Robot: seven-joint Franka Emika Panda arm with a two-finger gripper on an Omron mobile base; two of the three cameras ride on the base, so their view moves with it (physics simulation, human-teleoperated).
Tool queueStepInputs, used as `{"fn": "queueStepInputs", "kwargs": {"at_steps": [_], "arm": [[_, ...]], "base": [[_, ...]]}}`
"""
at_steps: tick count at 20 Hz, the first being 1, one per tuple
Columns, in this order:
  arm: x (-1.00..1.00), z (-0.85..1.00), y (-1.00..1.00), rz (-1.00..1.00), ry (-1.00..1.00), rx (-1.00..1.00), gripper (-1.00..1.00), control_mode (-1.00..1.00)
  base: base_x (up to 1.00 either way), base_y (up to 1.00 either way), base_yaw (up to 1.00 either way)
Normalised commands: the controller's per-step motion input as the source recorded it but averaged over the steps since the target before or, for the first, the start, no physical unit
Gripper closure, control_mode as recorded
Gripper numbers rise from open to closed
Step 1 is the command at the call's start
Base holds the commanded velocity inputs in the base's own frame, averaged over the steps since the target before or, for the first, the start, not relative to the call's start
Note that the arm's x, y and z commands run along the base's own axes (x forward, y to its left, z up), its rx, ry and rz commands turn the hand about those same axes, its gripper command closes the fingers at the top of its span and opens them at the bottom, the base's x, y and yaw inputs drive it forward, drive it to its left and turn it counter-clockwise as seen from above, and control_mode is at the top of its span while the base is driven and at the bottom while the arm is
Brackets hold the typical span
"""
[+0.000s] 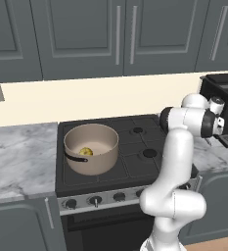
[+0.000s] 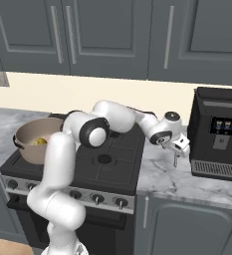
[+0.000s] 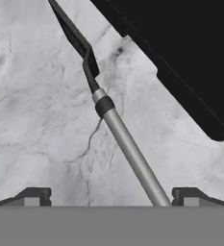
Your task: Put the squash and potato in the pot. Retrieve the spatula and lightly stir the vegetables in the pot.
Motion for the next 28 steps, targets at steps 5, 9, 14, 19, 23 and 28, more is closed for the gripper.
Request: {"fn": "queueStepInputs", "kwargs": {"at_steps": [5, 9, 14, 19, 23, 28], "arm": [[0.29, -0.14, -0.37, 0.1, 0.16, 0.0, -1.0, -1.0], [0.04, -0.26, -0.22, 0.12, 0.15, 0.0, -1.0, -1.0], [-0.07, -0.28, -0.16, 0.13, 0.12, 0.0, -1.0, -1.0], [-0.15, -0.29, -0.25, 0.13, 0.02, 0.0, -1.0, -1.0], [-0.14, -0.4, -0.16, 0.11, 0.0, 0.06, -1.0, -1.0], [0.01, -0.47, -0.04, 0.03, 0.02, 0.12, -1.0, -1.0]], "base": [[0.0, 0.0, 0.0], [0.0, 0.0, 0.0], [0.0, 0.0, 0.0], [0.0, 0.0, 0.0], [0.0, 0.0, 0.0], [0.0, 0.0, 0.0]]}}
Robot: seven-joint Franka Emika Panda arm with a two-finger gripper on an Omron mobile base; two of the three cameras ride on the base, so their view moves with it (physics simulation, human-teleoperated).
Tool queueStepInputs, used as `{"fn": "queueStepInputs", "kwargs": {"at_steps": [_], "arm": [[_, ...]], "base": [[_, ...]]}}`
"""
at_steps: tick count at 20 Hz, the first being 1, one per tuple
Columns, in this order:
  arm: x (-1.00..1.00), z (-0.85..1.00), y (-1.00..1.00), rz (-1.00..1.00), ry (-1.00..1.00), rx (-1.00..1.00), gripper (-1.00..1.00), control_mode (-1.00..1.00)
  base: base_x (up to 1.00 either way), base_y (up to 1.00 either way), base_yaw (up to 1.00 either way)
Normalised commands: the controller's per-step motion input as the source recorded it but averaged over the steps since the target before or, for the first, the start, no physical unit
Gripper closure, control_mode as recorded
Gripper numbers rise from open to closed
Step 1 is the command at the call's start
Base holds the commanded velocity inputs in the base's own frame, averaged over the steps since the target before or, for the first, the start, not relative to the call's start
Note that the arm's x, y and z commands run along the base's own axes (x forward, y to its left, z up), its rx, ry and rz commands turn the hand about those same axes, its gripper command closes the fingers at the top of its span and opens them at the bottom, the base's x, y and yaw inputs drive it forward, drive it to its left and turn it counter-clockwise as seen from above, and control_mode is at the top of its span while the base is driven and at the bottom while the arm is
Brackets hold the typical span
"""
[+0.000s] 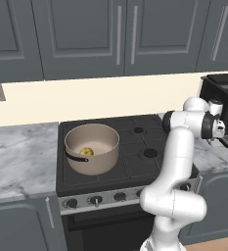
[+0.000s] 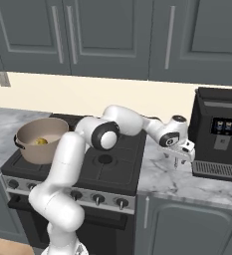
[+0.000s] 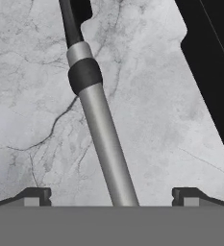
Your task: Put the squash and potato in the pot. Retrieve the spatula and lightly stir the vegetables in the pot.
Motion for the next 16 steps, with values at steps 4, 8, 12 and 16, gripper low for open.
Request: {"fn": "queueStepInputs", "kwargs": {"at_steps": [4, 8, 12, 16], "arm": [[0.07, -0.39, -0.03, 0.02, 0.0, 0.1, -1.0, -1.0], [0.0, -0.57, 0.05, 0.0, 0.0, 0.07, 1.0, -1.0], [0.0, -0.59, 0.0, 0.0, 0.0, 0.06, 1.0, -1.0], [0.0, -0.56, 0.0, 0.01, 0.0, 0.05, 1.0, -1.0]], "base": [[0.0, 0.0, 0.0], [0.0, 0.0, 0.0], [0.0, 0.0, 0.0], [0.0, 0.0, 0.0]]}}
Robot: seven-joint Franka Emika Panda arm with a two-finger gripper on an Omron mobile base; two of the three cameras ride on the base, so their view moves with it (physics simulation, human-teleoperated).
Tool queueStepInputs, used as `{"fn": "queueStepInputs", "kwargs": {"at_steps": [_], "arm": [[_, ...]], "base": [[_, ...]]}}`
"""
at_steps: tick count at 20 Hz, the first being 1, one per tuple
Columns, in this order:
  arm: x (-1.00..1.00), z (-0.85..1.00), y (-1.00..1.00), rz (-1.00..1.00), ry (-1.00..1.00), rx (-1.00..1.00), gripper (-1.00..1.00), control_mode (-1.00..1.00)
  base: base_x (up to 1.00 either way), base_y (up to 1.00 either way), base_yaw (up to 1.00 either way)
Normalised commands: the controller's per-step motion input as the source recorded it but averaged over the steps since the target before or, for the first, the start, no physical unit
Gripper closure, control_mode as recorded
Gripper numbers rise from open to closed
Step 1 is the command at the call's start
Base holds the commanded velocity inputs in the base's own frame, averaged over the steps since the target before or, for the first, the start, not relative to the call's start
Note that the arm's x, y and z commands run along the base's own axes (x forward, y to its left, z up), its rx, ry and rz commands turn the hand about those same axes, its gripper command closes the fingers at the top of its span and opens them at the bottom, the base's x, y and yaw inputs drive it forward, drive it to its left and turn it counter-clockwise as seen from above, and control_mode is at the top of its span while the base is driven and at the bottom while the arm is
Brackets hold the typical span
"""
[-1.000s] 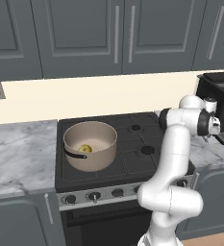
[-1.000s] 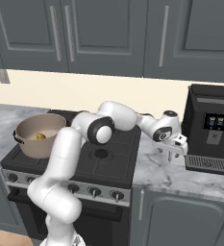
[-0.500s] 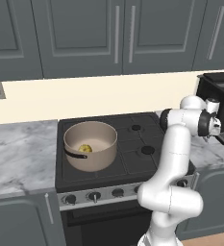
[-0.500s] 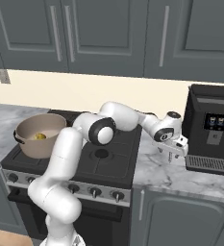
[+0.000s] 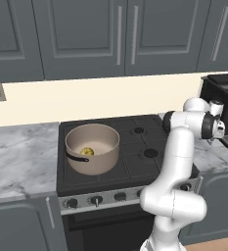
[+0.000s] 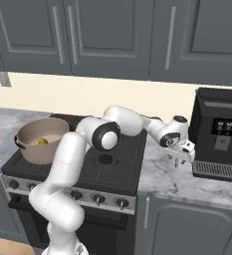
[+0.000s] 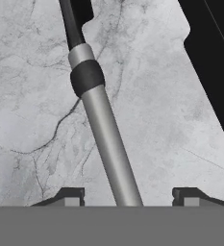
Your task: Put the squash and potato in the pot. Retrieve the spatula and lightly stir the vegetables in the pot.
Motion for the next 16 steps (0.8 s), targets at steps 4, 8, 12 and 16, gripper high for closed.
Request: {"fn": "queueStepInputs", "kwargs": {"at_steps": [4, 8, 12, 16], "arm": [[-0.09, -0.44, 0.0, 0.02, 0.0, 0.05, 1.0, -1.0], [-0.22, -0.19, 0.02, 0.0, 0.0, 0.1, 1.0, -1.0], [-0.46, -0.09, 0.12, 0.0, 0.0, 0.03, 1.0, -1.0], [-0.27, -0.03, 0.26, 0.0, 0.0, 0.0, 1.0, -1.0]], "base": [[0.0, 0.0, 0.0], [0.0, 0.0, 0.0], [0.0, 0.0, 0.0], [0.0, 0.0, 0.0]]}}
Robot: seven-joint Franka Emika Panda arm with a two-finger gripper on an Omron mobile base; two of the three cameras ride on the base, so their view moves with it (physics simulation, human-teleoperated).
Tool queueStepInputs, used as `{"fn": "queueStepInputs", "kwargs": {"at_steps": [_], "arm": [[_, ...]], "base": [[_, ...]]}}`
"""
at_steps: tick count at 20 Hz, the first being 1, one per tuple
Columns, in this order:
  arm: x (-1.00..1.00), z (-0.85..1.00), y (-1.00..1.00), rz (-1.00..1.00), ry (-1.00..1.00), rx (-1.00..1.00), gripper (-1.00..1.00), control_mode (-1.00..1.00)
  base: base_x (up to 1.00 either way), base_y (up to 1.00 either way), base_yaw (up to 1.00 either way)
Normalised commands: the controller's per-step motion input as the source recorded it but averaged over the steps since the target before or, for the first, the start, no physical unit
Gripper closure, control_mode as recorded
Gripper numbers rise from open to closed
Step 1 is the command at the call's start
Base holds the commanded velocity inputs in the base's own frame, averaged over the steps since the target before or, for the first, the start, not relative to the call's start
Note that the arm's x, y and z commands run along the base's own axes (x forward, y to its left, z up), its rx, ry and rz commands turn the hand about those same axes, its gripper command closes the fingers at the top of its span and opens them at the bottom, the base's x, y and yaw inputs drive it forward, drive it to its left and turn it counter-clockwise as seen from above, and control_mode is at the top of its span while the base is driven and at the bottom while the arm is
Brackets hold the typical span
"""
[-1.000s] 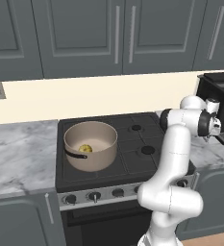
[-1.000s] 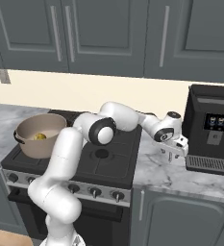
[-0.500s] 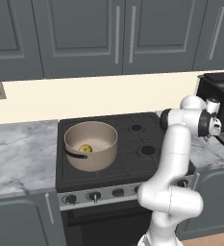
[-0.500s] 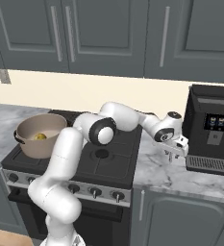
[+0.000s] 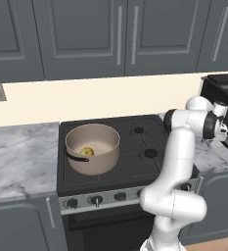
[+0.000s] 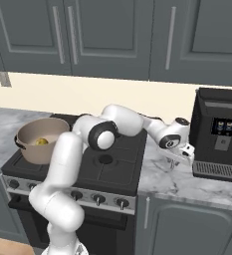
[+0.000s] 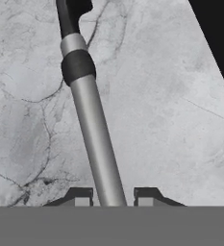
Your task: Put the squash and potato in the pot. Retrieve the spatula and lightly stir the vegetables in the pot.
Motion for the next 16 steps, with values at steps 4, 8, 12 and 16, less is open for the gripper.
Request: {"fn": "queueStepInputs", "kwargs": {"at_steps": [4, 8, 12, 16], "arm": [[-0.17, 0.02, 0.31, -0.03, 0.0, 0.0, 1.0, -1.0], [-0.51, 0.0, 0.39, -0.11, -0.03, -0.01, 1.0, -1.0], [-0.49, 0.28, 0.32, -0.18, -0.02, 0.0, 1.0, -1.0], [-0.47, 0.56, 0.23, -0.1, 0.0, -0.03, 1.0, -1.0]], "base": [[0.0, 0.0, 0.0], [0.0, 0.0, 0.0], [0.0, 0.0, 0.0], [0.0, 0.0, 0.0]]}}
